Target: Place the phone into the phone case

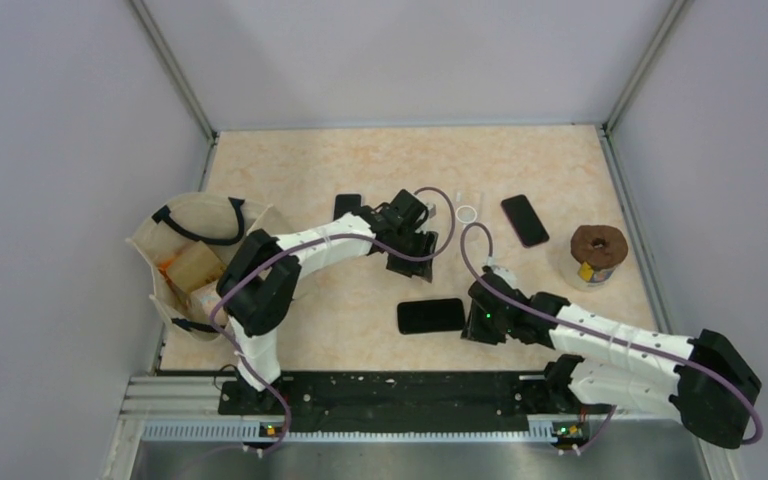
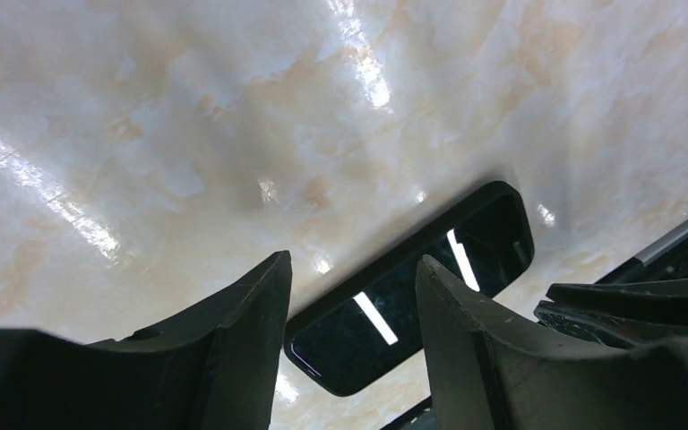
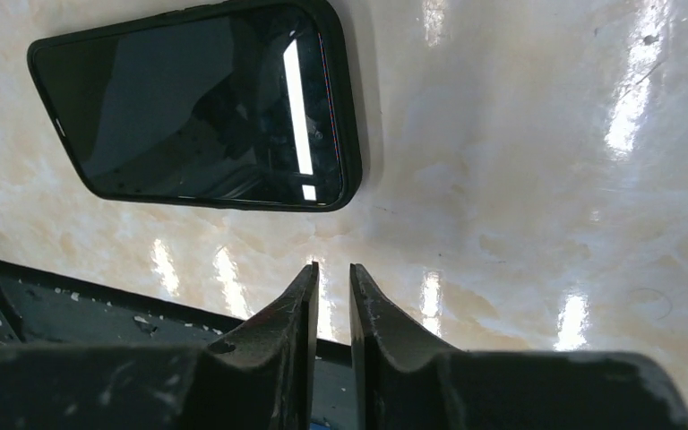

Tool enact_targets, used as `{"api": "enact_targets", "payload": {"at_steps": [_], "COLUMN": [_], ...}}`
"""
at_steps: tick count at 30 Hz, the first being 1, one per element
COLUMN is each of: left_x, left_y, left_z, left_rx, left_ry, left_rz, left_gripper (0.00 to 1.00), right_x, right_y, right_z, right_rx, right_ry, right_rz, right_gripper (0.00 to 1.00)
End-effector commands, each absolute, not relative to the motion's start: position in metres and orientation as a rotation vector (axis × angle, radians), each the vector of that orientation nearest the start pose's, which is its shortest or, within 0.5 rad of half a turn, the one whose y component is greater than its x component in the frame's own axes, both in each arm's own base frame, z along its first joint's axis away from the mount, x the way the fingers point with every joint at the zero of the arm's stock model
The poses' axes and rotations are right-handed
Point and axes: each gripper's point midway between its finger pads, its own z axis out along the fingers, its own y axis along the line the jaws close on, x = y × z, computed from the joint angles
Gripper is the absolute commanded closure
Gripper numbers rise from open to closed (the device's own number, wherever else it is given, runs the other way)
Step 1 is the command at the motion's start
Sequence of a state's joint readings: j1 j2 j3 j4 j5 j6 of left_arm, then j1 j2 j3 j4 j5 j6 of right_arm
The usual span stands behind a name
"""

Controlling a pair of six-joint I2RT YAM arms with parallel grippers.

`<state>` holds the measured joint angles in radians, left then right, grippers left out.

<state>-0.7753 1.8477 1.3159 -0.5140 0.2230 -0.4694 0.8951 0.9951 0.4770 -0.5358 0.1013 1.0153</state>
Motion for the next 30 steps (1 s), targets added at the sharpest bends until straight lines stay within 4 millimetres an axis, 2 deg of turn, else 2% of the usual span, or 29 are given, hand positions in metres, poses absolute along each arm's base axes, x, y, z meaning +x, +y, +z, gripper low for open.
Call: {"api": "enact_targets", "payload": {"at_steps": [1, 8, 12, 15, 20, 24, 27, 30], "left_x": [0.262, 0.266, 0.268, 0.275, 0.287, 0.289, 0.288, 0.287], "left_y": [-0.344, -0.338, -0.329, -0.313, -0.279, -0.263, -0.256, -0.252], "left_z": [0.068, 0.064, 0.062, 0.065, 0.075, 0.078, 0.076, 0.078], "left_rx": [0.563, 0.547, 0.512, 0.423, 0.235, 0.163, 0.128, 0.112], "left_ry": [2.720, 2.727, 2.746, 2.750, 2.742, 2.732, 2.735, 2.726], "left_rz": [-0.703, -0.651, -0.591, -0.518, -0.443, -0.406, -0.391, -0.398], "left_gripper": [0.42, 0.44, 0.46, 0.47, 0.49, 0.49, 0.50, 0.50], "right_x": [0.127, 0.141, 0.150, 0.169, 0.217, 0.247, 0.259, 0.261], "right_y": [0.197, 0.209, 0.209, 0.211, 0.219, 0.227, 0.232, 0.231], "right_z": [0.031, 0.018, 0.011, 0.012, 0.028, 0.038, 0.040, 0.043], "right_rx": [0.222, 0.198, 0.199, 0.201, 0.164, 0.126, 0.112, 0.114], "right_ry": [2.715, 2.714, 2.698, 2.662, 2.590, 2.562, 2.560, 2.562], "right_rz": [0.527, 0.492, 0.444, 0.429, 0.421, 0.397, 0.392, 0.391], "right_gripper": [0.82, 0.84, 0.84, 0.83, 0.83, 0.82, 0.79, 0.76]}}
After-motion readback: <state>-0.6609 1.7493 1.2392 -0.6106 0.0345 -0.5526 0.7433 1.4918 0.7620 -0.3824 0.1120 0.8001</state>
